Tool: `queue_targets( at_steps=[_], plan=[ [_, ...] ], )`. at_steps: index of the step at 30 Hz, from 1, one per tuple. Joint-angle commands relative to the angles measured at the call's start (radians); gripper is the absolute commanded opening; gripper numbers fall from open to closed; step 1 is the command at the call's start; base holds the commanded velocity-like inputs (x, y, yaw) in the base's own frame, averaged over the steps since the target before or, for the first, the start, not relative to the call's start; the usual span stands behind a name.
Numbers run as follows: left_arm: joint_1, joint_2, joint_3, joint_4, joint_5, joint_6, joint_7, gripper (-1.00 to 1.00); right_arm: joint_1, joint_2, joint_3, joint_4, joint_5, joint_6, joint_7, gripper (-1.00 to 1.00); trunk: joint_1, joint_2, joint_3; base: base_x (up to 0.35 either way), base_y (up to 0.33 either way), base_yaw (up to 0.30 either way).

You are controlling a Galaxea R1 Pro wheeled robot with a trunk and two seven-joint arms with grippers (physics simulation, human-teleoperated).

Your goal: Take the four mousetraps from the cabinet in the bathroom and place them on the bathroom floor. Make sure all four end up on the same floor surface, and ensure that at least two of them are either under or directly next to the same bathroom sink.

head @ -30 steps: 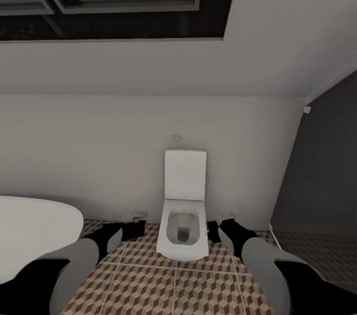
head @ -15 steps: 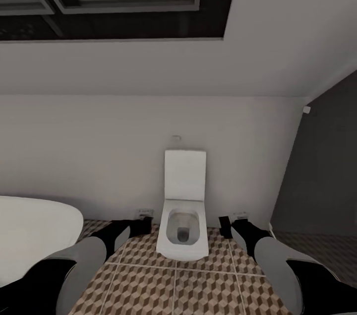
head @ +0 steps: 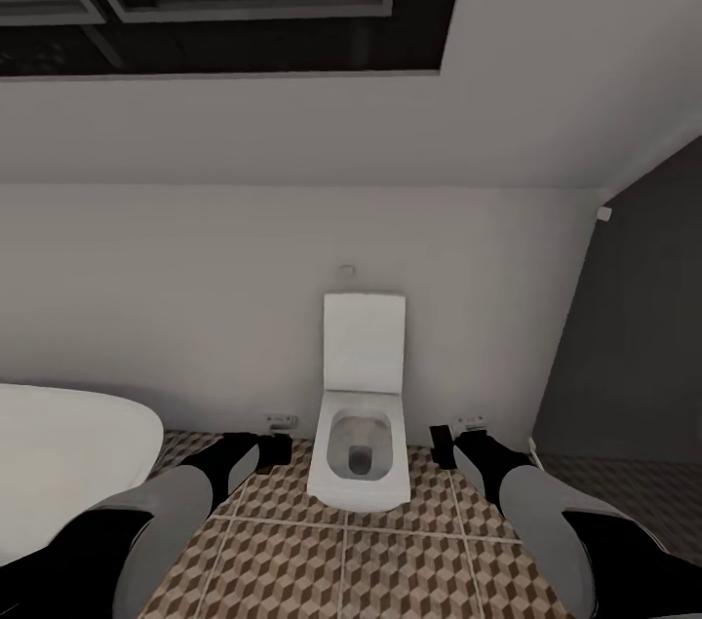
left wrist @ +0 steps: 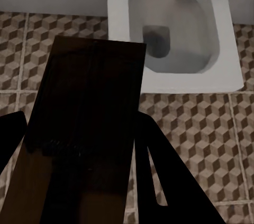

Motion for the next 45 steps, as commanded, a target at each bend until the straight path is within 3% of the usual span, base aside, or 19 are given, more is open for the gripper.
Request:
queue_targets(
  at_steps=[1, 15, 21, 45],
  plan=[
    [0.0, 0.0, -0.003, -0.002, 0.001, 0.007, -0.002, -1.0, 0.0, 0.001, -0.008, -0.002, 0.007, 0.005, -0.002, -1.0, 0.004, -0.008, -0.005, 0.0, 0.0, 0.0],
    [0.0, 0.002, -0.005, -0.003, 0.001, 0.01, -0.002, -1.0, 0.0, 0.003, -0.008, 0.007, 0.007, -0.003, -0.004, -1.0, 0.058, -0.106, -0.048, 0.0, 0.0, 0.0],
    [0.0, 0.001, -0.004, -0.003, 0.002, 0.011, 0.0, -1.0, 0.0, 0.001, -0.008, 0.007, 0.007, -0.004, -0.004, -1.0, 0.058, -0.106, -0.048, 0.0, 0.0, 0.0],
    [0.0, 0.0, -0.002, -0.003, 0.002, 0.052, 0.002, -1.0, 0.0, -0.002, -0.009, 0.006, 0.006, -0.005, -0.004, -1.0, 0.15, -0.274, -0.124, 0.0, 0.0, 0.0]
  ],
)
